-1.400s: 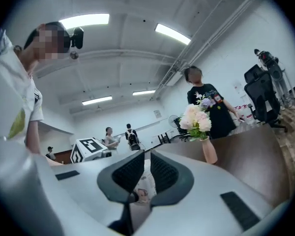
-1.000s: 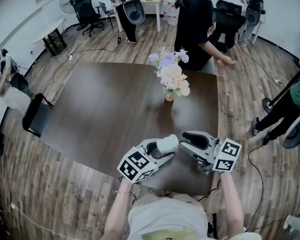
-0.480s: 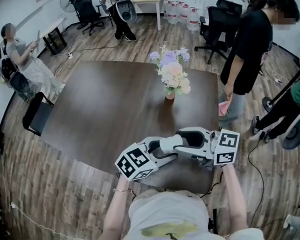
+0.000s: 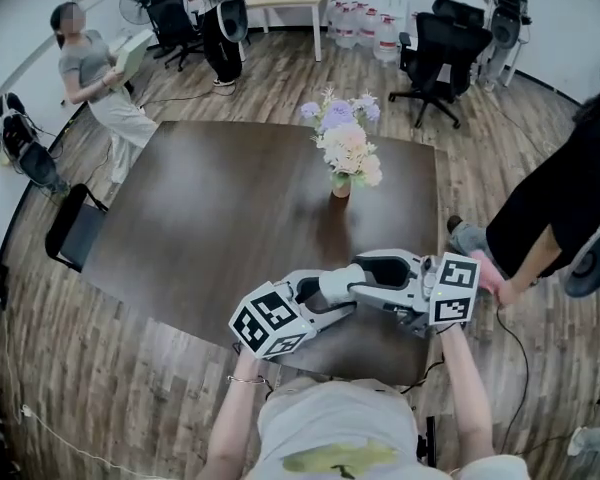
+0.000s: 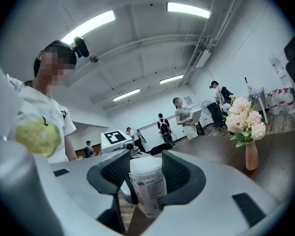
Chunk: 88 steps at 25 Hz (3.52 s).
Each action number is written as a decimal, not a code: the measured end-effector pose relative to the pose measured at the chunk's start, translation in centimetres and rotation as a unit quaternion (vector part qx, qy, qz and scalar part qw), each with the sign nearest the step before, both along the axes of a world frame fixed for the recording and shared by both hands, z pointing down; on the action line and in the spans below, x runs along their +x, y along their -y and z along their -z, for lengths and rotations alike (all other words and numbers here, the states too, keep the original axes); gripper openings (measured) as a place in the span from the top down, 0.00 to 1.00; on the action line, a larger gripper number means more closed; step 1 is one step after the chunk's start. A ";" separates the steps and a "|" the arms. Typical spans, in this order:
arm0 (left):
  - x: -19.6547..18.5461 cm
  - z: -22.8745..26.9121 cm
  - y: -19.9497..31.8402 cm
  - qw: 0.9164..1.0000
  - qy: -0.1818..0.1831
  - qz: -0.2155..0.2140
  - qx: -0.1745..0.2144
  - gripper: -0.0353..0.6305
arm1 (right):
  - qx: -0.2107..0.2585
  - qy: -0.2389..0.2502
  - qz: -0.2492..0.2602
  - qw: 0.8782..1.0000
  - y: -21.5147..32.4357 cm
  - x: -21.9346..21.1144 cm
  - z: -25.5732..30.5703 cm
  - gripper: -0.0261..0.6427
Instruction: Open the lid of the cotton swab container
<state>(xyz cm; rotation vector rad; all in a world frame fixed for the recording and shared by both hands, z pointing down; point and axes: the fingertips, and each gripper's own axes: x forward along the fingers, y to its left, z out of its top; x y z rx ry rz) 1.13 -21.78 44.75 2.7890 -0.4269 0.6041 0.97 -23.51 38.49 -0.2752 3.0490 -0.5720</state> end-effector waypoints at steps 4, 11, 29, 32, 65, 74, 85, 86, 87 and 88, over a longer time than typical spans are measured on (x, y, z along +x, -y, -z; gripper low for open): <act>-0.3 0.0 0.2 1.000 0.001 0.004 0.008 0.58 | -0.021 0.004 -0.006 1.000 0.3 -0.2 0.0 0.65; -0.6 -0.7 0.4 0.997 0.045 0.009 0.060 0.59 | -0.085 0.042 -0.020 0.995 0.9 -0.6 0.1 0.65; -1.3 -1.2 0.8 0.992 0.067 0.019 0.101 0.59 | -0.234 0.062 -0.017 0.970 2.4 -1.1 -0.5 0.65; -1.1 -1.4 0.8 0.993 0.060 0.020 0.097 0.59 | -0.232 0.060 -0.012 0.971 2.4 -1.0 -0.7 0.65; -8.2 -1.7 4.7 0.965 0.037 0.250 0.075 0.59 | 0.007 -0.097 -0.277 0.956 3.5 5.0 -4.8 0.93; -10.4 -1.9 4.6 0.953 0.042 0.289 0.074 0.59 | 0.012 -0.091 -0.344 0.934 3.6 7.2 -5.9 0.93; -10.9 -2.3 4.3 0.949 0.047 0.302 0.072 0.59 | 0.010 -0.081 -0.375 0.924 3.4 8.4 -6.1 0.93; -10.9 -2.3 4.2 0.949 0.048 0.302 0.072 0.59 | 0.011 -0.081 -0.376 0.923 3.4 8.4 -6.1 0.93; -10.9 -2.4 4.2 0.950 0.048 0.301 0.071 0.59 | 0.012 -0.080 -0.376 0.923 3.5 8.5 -6.1 0.93; -10.8 -2.4 4.2 0.950 0.047 0.300 0.071 0.59 | 0.012 -0.080 -0.376 0.923 3.5 8.5 -6.2 0.93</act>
